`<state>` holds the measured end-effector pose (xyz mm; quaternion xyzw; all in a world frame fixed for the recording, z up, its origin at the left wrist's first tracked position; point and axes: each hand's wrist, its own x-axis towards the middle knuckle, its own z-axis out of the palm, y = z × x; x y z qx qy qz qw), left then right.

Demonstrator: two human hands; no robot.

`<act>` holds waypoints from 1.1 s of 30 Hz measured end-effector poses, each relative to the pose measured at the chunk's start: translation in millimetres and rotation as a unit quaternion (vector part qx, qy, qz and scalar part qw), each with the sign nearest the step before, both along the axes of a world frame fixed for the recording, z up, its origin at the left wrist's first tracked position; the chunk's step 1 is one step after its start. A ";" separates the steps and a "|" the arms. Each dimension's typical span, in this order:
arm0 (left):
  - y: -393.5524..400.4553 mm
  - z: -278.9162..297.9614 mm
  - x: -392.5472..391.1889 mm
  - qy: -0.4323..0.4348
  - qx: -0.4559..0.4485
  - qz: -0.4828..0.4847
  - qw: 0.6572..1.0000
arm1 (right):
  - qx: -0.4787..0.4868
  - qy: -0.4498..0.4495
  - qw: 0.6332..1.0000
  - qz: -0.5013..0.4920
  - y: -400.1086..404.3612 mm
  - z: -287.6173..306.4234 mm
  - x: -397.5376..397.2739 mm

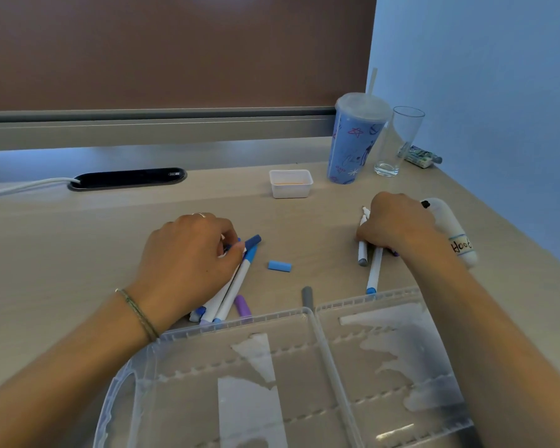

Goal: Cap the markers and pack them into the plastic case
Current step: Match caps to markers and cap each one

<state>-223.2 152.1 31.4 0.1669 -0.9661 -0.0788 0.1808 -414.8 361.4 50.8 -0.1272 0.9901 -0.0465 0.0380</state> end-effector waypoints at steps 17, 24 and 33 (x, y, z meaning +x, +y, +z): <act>17.3 19.8 2.7 -0.035 0.506 -0.108 0.855 | -0.284 -0.311 0.885 0.198 -54.6 25.4 70.6; 8.6 12.7 0.1 -0.020 0.388 -0.077 0.918 | -0.161 -0.270 0.928 0.199 -49.9 28.9 66.2; 5.1 13.4 -2.3 -0.015 0.371 -0.053 0.927 | 0.084 -0.301 0.931 0.189 -54.0 12.3 67.7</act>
